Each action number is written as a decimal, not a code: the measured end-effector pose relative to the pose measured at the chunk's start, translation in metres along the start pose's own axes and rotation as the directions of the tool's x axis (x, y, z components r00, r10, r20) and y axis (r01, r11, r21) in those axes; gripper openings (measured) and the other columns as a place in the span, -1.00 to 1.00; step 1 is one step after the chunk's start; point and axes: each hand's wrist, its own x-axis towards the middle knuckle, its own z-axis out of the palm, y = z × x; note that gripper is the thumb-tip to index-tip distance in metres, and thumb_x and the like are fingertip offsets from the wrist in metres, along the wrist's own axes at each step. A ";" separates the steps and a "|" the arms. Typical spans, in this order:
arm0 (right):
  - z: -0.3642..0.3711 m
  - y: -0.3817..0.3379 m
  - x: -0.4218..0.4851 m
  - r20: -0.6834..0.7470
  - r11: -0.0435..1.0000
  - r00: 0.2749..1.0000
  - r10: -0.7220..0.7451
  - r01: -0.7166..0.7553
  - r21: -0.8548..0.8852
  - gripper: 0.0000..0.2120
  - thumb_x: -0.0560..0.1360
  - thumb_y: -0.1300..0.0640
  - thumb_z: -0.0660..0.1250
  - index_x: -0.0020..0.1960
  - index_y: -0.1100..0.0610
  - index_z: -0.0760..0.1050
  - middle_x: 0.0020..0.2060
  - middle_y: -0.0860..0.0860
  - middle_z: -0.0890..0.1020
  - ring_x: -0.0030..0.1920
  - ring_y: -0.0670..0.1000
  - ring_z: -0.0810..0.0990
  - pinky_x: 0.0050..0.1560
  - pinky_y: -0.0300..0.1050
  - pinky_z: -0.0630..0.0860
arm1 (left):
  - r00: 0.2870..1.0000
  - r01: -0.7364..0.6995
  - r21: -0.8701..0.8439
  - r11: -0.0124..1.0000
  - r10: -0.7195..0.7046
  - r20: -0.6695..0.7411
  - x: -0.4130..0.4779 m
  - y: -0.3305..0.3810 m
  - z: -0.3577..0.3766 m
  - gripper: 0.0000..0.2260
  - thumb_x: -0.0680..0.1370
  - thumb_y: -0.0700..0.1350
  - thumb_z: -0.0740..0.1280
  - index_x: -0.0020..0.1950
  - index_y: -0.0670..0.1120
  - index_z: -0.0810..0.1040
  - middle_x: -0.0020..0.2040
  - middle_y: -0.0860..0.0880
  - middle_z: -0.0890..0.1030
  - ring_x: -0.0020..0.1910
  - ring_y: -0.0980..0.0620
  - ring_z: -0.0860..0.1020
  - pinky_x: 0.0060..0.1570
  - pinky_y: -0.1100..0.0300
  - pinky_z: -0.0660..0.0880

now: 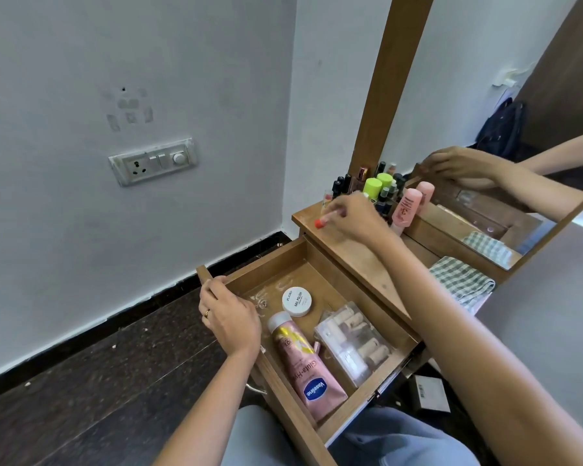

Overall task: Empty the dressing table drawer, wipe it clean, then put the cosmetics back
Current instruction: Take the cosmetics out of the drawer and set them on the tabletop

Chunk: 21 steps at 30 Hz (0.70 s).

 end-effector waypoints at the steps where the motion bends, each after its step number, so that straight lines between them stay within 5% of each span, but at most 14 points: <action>1: -0.009 -0.003 0.007 0.007 0.998 1.000 -0.007 0.007 -0.064 -0.79 0.47 0.16 0.41 0.08 0.21 0.61 -0.08 0.02 0.54 -0.25 -0.22 0.40 -0.10 -0.21 0.43 | 1.000 0.001 -0.002 1.000 -0.001 0.000 0.000 0.001 0.000 -0.66 0.48 -0.39 0.29 0.22 -0.18 0.41 0.26 -0.23 0.41 0.26 -0.30 0.40 0.16 -0.19 0.38; 5: -0.025 -0.006 0.029 0.041 0.955 0.999 0.024 -0.011 -0.296 -0.77 0.35 0.22 0.51 0.00 0.20 0.63 -0.06 0.06 0.62 -0.13 -0.05 0.52 -0.26 -0.26 0.42 | 1.000 0.016 -0.019 1.000 -0.016 -0.006 -0.001 0.003 -0.002 -0.67 0.48 -0.40 0.28 0.22 -0.20 0.42 0.27 -0.23 0.41 0.28 -0.30 0.38 0.18 -0.18 0.36; 9: -0.033 0.002 0.039 -0.001 0.894 0.997 0.072 -0.065 -0.443 -0.88 0.33 0.28 0.49 -0.20 0.16 0.56 -0.17 0.08 0.60 -0.18 0.06 0.57 -0.31 -0.14 0.46 | 1.000 0.008 -0.019 1.000 -0.008 -0.002 -0.001 0.002 -0.001 -0.66 0.47 -0.40 0.30 0.21 -0.20 0.42 0.26 -0.23 0.42 0.28 -0.30 0.39 0.18 -0.17 0.37; 12: -0.042 0.012 0.044 -0.025 0.845 0.992 0.122 -0.117 -0.521 -0.76 0.33 0.33 0.40 -0.38 0.12 0.40 -0.31 0.09 0.50 -0.29 0.12 0.49 -0.40 -0.17 0.39 | 1.000 0.003 -0.022 1.000 -0.003 -0.007 -0.001 0.002 -0.001 -0.67 0.47 -0.40 0.30 0.21 -0.20 0.42 0.25 -0.23 0.42 0.27 -0.30 0.40 0.17 -0.17 0.38; 16: -0.052 0.023 0.047 -0.103 0.789 0.987 0.120 -0.157 -0.594 -0.93 0.41 0.32 0.34 -0.13 0.20 0.53 -0.19 0.15 0.54 -0.18 0.17 0.54 -0.26 -0.11 0.46 | 1.000 -0.005 -0.014 1.000 0.004 -0.008 0.000 0.001 -0.001 -0.67 0.47 -0.39 0.30 0.21 -0.20 0.42 0.25 -0.23 0.42 0.26 -0.30 0.40 0.16 -0.16 0.38; 21: -0.049 0.032 0.049 -0.151 0.733 0.986 0.072 -0.155 -0.663 -0.80 0.48 0.35 0.30 0.08 0.25 0.57 -0.02 0.19 0.60 -0.02 0.22 0.62 -0.16 -0.02 0.53 | 1.000 -0.006 -0.013 1.000 0.006 -0.005 0.000 0.000 0.000 -0.67 0.47 -0.38 0.31 0.21 -0.20 0.42 0.25 -0.23 0.42 0.25 -0.30 0.41 0.17 -0.18 0.39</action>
